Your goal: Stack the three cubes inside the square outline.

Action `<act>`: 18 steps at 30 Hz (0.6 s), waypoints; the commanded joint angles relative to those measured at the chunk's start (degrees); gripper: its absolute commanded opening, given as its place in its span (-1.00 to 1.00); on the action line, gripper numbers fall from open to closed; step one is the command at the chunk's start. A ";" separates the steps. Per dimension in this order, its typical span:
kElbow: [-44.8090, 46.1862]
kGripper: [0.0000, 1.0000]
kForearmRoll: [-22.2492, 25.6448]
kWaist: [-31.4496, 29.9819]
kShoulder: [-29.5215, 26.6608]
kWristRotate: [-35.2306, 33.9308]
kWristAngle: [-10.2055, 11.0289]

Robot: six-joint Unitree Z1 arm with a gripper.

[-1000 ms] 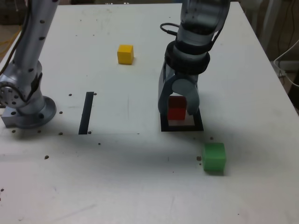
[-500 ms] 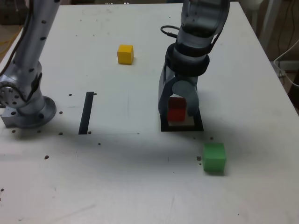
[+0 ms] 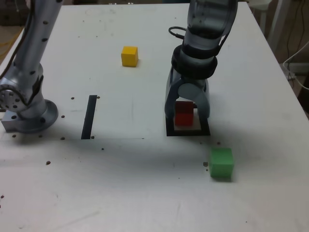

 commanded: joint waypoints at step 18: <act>0.41 0.99 0.31 0.13 -0.86 0.32 0.18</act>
